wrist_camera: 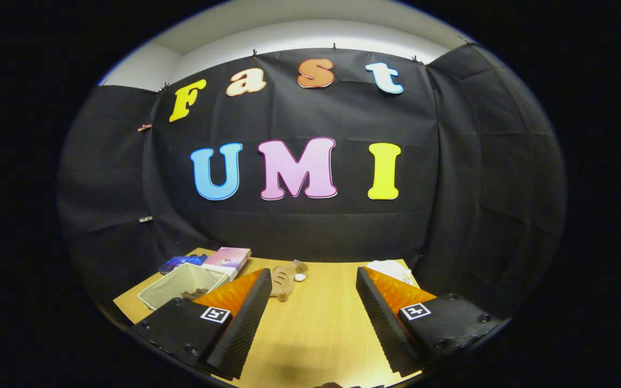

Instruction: Open the storage box then place both shoes into the box .Put the left shoe in first, then the right shoe, with the right side of both shoes facing outward in a uniform manner.

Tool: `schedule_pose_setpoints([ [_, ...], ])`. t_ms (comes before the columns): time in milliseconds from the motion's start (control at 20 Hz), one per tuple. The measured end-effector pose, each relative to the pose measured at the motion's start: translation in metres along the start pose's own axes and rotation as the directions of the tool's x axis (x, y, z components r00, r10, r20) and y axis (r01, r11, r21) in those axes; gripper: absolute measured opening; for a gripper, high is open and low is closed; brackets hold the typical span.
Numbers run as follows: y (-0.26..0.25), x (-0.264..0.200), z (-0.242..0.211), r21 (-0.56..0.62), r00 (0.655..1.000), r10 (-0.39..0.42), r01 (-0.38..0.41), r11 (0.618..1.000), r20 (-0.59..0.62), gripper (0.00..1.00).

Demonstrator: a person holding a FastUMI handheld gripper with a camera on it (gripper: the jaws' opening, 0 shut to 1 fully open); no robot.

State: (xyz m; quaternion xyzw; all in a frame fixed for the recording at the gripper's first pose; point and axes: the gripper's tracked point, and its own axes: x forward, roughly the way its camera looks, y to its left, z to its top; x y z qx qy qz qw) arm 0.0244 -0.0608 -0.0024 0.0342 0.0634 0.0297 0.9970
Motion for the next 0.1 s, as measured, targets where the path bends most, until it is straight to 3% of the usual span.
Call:
schedule_pose_setpoints([
  [100,0.0041,0.0014,0.0010,-0.010,1.000,-0.007,0.008,1.000,0.017,0.98],
])
